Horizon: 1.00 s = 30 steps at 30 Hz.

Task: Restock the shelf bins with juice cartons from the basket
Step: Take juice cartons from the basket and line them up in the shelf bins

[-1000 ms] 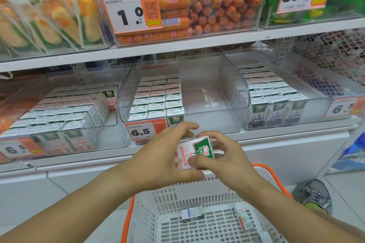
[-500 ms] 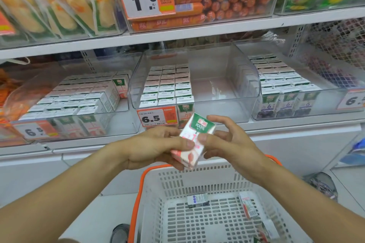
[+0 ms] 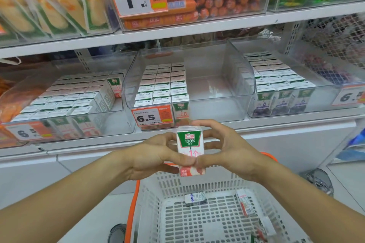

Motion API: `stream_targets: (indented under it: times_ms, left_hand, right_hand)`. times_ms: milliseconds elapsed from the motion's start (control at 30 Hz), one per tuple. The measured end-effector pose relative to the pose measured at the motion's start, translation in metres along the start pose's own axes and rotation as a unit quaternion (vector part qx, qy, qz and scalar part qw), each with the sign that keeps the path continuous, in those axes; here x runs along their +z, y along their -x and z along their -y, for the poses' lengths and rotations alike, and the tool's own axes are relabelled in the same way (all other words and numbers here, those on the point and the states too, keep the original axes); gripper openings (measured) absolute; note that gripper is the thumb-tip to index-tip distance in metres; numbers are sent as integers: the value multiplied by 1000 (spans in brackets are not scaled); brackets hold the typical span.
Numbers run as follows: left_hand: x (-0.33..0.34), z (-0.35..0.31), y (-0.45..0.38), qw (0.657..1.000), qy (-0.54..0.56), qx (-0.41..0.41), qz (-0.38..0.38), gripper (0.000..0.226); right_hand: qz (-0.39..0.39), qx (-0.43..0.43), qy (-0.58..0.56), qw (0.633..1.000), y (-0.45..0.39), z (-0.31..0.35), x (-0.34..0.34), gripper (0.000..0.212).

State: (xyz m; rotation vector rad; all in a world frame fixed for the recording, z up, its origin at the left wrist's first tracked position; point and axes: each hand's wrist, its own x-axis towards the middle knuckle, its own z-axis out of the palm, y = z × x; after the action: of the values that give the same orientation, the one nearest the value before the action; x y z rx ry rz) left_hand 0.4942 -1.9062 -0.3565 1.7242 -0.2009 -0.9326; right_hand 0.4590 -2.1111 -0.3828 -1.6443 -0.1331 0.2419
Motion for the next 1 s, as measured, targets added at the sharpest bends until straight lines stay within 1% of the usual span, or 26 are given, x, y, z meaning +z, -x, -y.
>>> stream_targets:
  times_ms: [67,100,133,233,333,367,400,467,500,600,667,733,800,867,900,1000]
  left_hand:
    - [0,-5,5,996,-72,16,40,76]
    - [0,-7,7,993,-103,29,48,72]
    - [0,-10,9,991,-123,37,37,68]
    - [0,-13,12,987,-148,59,-33,62]
    - [-6,-18,14,984,-146,72,-71,75]
    - [-8,-20,16,978,-178,78,-74,78]
    - [-11,-22,18,965,-238,86,-71,78]
    - [-14,-24,22,929,-352,95,-53,71]
    - [-14,-24,24,916,-389,92,-45,68]
    - [-20,-23,30,898,-429,90,-47,72]
    - [-26,-24,36,894,-424,114,-88,74]
    - [-34,-27,45,889,-408,154,-136,69]
    - [-46,-31,58,888,-383,179,-183,66]
    - [-61,-34,75,877,-367,195,-242,66]
    - [-69,-36,84,870,-356,202,-274,68]
    - [-92,-40,109,845,-300,237,-373,71]
  right_hand:
    - [19,-14,27,999,0,0,-1,78]
    - [30,-21,42,998,0,1,-1,78]
    - [41,-29,54,997,0,0,0,78]
    - [62,-49,64,995,0,2,2,79]
    - [76,-61,67,993,2,9,1,78]
    - [82,-65,76,992,3,11,2,78]
    - [89,-68,91,989,3,12,3,78]
    - [100,-76,127,984,5,13,9,79]
    - [101,-80,142,981,6,12,13,80]
    - [79,-89,168,979,5,6,24,85]
    - [31,-108,173,979,2,3,32,80]
    - [-18,-149,172,974,-2,4,41,72]
    - [-46,-192,190,962,-9,9,47,67]
    - [-63,-224,221,947,-20,14,48,61]
    - [-78,-241,247,935,-27,15,46,54]
    - [-148,-304,346,875,-56,17,35,36]
